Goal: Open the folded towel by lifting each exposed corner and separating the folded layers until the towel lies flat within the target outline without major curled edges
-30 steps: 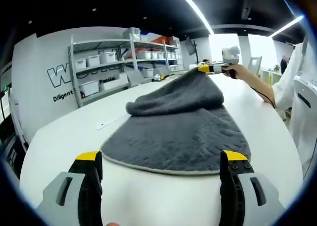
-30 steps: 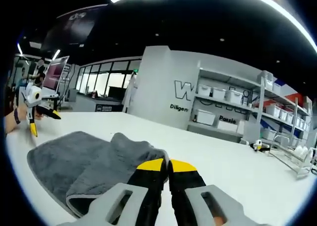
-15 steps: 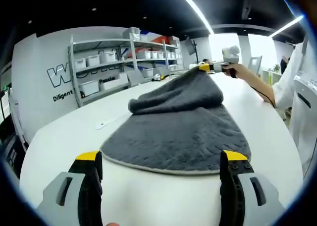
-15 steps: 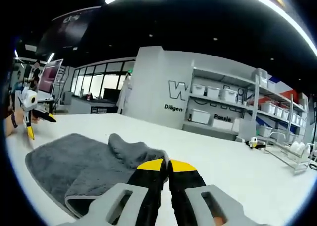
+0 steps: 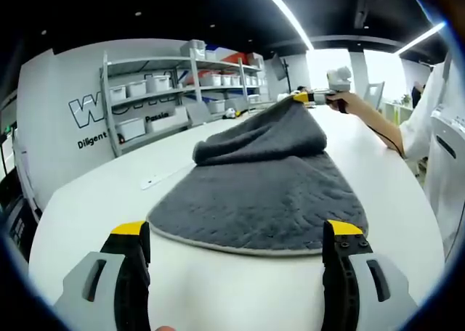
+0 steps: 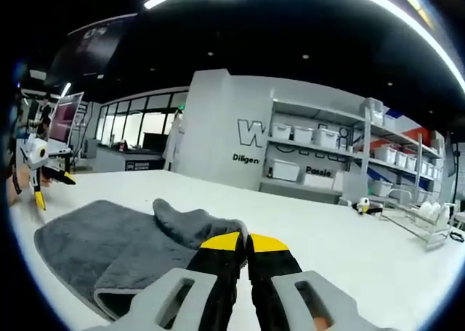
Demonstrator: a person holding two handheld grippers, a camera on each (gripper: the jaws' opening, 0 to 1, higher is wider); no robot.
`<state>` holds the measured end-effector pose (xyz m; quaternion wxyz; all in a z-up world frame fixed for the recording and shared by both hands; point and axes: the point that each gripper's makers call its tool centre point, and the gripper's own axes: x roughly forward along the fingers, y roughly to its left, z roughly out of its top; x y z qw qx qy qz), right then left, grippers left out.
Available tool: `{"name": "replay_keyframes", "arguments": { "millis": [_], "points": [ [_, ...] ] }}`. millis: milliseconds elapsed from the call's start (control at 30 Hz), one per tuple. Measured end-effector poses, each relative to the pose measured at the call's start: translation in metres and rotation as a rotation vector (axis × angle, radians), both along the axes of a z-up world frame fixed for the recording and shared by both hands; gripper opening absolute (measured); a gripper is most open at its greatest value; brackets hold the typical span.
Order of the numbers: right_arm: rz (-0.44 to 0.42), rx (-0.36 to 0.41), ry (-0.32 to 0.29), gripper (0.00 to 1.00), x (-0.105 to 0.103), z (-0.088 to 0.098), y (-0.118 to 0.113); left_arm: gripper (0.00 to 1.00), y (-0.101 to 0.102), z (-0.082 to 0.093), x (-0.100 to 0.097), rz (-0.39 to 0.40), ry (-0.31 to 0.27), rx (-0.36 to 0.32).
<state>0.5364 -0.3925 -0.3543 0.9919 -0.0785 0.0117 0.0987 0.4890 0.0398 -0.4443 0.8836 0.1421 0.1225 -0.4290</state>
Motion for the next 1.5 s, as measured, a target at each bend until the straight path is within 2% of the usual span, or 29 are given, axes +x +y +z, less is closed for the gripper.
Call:
{"name": "replay_keyframes", "arguments": {
  "millis": [1500],
  "points": [
    [-0.161, 0.084, 0.001, 0.00, -0.005, -0.001, -0.067, 0.97, -0.002, -0.003, -0.001, -0.005, 0.006, 0.003]
  ]
}}
